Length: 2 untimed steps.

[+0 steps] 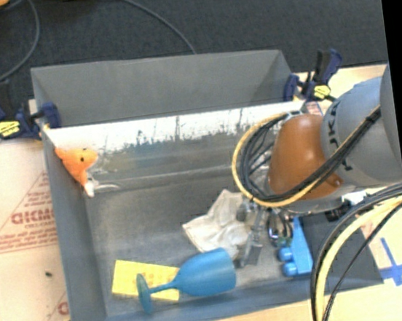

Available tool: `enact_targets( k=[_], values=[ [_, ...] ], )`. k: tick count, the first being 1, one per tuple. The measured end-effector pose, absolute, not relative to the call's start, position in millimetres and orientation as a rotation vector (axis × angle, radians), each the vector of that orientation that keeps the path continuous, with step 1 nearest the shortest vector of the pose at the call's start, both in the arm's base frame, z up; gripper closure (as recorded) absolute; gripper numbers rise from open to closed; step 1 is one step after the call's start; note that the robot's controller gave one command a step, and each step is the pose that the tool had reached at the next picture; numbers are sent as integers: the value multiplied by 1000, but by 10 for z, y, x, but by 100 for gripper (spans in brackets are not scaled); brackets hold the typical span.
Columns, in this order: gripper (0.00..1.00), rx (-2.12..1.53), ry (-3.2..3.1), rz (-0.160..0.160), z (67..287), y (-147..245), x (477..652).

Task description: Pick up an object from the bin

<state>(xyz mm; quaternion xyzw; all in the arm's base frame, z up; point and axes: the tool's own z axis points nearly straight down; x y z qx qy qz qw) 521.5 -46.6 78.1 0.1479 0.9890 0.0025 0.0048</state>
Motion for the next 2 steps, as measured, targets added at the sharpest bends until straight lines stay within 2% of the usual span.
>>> enact_targets(
  k=[1,2],
  values=[
    [100,243,3123,3,728,64,5651],
    [100,243,3123,3,728,64,5652]
  ],
)
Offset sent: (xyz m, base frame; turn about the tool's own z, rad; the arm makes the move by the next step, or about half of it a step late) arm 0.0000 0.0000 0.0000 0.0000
